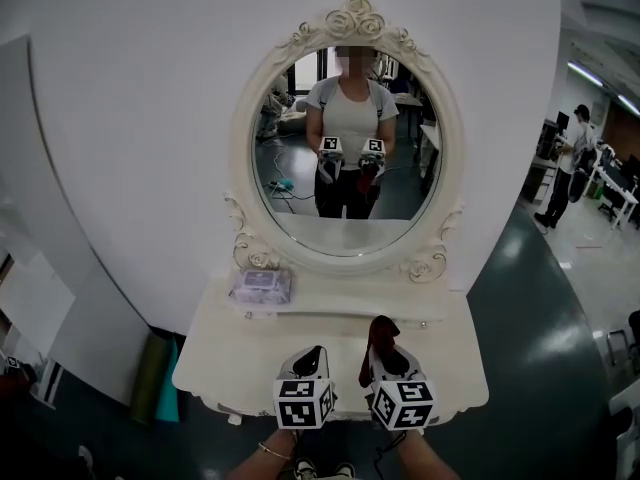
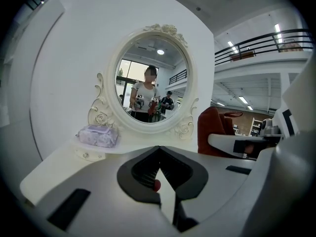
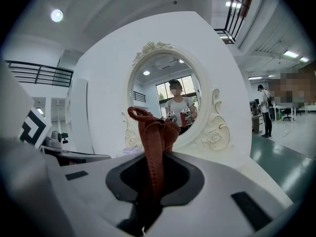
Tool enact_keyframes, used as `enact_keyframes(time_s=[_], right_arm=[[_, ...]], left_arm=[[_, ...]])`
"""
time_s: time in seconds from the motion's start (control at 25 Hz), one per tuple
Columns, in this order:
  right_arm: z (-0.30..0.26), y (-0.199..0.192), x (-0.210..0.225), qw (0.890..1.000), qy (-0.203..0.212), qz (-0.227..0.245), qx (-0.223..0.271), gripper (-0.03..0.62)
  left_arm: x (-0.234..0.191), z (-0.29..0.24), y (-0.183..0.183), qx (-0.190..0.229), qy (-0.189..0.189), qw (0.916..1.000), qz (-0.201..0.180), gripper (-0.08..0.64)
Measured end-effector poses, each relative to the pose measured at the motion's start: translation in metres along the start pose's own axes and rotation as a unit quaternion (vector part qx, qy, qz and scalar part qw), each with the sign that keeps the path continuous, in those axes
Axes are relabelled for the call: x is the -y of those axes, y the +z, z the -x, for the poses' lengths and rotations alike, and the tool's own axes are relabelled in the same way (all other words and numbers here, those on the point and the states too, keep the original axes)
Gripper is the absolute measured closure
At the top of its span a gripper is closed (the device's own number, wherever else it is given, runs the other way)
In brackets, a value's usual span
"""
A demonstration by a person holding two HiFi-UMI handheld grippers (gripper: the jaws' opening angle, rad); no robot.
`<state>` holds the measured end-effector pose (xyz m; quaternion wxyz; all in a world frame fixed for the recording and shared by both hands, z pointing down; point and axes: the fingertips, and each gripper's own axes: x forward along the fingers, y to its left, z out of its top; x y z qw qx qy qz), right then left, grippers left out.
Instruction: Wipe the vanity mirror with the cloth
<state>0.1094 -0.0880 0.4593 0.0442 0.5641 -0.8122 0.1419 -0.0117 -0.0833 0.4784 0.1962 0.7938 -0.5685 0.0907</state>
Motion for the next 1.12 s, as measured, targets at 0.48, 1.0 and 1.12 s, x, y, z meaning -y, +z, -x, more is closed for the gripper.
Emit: enact_keyframes(time_s=[0.48,1.0,1.12], right_arm=[[-0.009,0.001,-0.008,1.000,-0.009,0.020,-0.018,0.532],[-0.011,-0.006,-0.015,0.999,-0.006,0.023,-0.026,0.532],[-0.010,-0.009,-0.013,0.999,-0.004,0.025,-0.031,0.532]], left_arm=[[-0.011,-0.007,0.004,-0.001,-0.011,0.9999,0.010,0.557],[-0.019,-0.003,0.000,-0.002,-0.005,0.9999,0.016,0.557],[-0.019,-0.003,-0.003,-0.001,-0.001,0.9998,0.021,0.557]])
